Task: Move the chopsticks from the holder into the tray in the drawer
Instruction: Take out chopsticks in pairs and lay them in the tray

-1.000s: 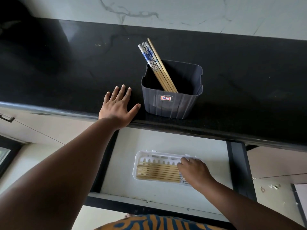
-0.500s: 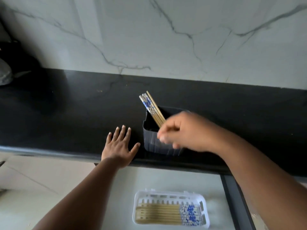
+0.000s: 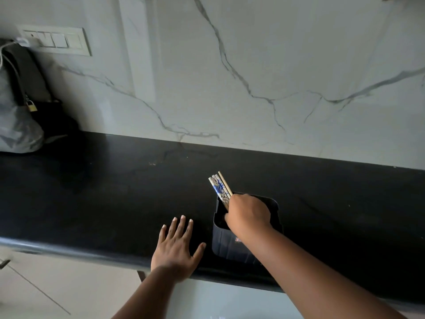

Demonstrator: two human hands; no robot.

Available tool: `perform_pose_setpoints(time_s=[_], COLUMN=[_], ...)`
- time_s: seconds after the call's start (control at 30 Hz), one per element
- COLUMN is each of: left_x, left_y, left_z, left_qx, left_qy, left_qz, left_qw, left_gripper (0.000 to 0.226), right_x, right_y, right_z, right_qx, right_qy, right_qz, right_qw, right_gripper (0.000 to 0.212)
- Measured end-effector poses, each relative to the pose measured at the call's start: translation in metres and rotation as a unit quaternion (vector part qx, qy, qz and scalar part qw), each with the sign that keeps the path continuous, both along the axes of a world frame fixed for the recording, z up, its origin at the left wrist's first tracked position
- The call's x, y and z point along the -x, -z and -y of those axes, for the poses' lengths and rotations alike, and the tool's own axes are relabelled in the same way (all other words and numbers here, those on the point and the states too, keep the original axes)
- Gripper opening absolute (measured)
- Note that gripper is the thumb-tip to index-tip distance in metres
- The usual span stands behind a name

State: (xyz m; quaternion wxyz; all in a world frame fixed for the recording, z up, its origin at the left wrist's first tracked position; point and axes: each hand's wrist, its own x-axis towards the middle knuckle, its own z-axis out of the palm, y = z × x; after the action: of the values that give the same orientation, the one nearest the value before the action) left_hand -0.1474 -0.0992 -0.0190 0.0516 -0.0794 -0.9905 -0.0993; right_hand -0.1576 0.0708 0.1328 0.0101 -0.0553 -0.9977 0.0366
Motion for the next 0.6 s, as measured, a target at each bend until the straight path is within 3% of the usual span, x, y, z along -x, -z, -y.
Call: perform_pose_setpoints(time_s=[0.6], left_x=[-0.001], left_y=[0.000], left_z=[0.001], left_qx=[-0.013], left_qy=[0.004], left_qz=[-0.003], left_qw=[1.000], left_gripper=[0.085], right_x=[0.001], right_y=[-0.020], right_z=[-0.005], right_qx=[-0.008], right_qy=[-0.018], right_qz=[0.020], right_qw=[1.000], right_gripper=[0.020])
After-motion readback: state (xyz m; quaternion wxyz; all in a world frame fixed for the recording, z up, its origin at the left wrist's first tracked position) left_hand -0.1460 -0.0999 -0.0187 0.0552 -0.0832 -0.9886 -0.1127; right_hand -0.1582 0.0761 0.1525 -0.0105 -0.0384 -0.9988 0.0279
